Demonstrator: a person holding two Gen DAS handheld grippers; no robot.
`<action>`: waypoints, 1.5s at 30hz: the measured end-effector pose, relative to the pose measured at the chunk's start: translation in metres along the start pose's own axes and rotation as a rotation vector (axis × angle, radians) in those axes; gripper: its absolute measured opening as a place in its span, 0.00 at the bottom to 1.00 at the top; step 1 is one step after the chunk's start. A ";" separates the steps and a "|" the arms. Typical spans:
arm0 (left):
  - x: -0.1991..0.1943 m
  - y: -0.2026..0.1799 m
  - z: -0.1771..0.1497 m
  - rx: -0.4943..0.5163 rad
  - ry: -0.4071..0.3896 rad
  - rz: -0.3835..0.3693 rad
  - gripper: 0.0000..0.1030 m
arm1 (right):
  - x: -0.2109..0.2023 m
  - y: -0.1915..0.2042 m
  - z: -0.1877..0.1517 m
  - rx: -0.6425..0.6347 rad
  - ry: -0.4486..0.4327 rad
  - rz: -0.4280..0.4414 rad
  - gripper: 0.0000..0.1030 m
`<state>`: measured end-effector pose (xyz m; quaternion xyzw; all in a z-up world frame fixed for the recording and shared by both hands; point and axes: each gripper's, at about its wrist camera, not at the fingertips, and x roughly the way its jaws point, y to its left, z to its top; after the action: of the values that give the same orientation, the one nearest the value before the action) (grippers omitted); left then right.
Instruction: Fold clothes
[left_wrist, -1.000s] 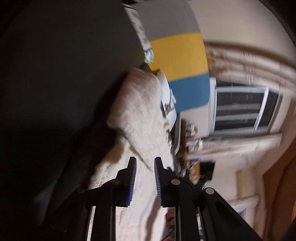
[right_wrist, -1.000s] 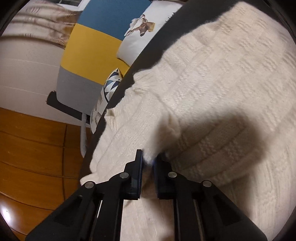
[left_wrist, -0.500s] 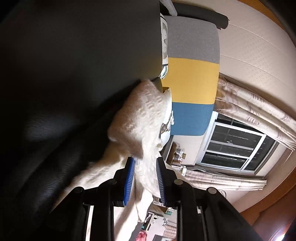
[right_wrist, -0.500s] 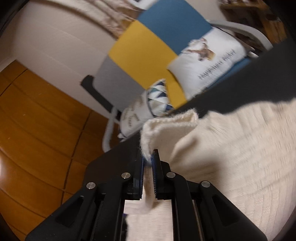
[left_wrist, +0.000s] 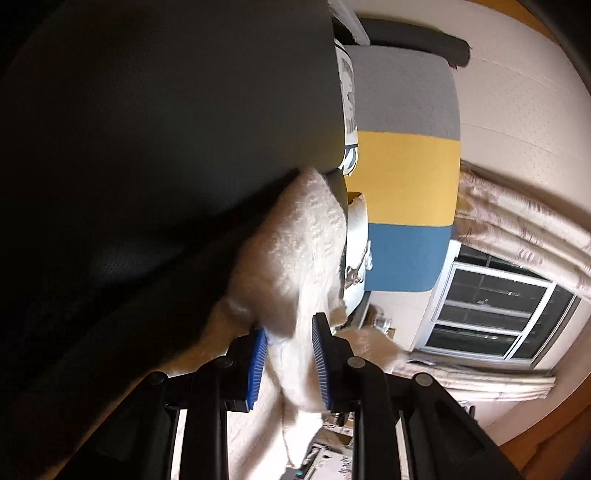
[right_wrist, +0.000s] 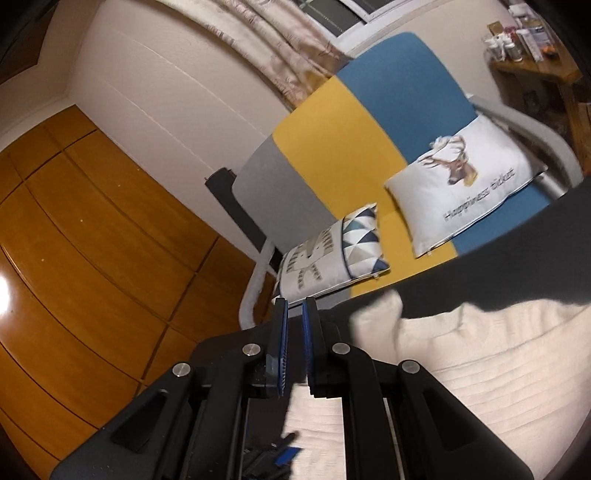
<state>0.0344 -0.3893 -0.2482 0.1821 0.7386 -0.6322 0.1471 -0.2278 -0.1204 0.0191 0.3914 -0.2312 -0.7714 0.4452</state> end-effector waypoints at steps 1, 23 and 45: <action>0.001 -0.001 -0.002 0.012 0.008 0.001 0.22 | -0.003 -0.005 0.000 0.000 0.003 -0.009 0.09; 0.005 -0.003 0.003 0.109 0.079 0.057 0.22 | 0.081 -0.182 -0.105 0.486 0.240 -0.033 0.56; 0.012 -0.057 -0.032 0.478 0.034 0.077 0.18 | -0.009 -0.119 -0.059 0.067 -0.035 -0.275 0.14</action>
<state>-0.0015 -0.3643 -0.1980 0.2503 0.5629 -0.7799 0.1111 -0.2377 -0.0541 -0.0954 0.4207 -0.2089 -0.8236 0.3179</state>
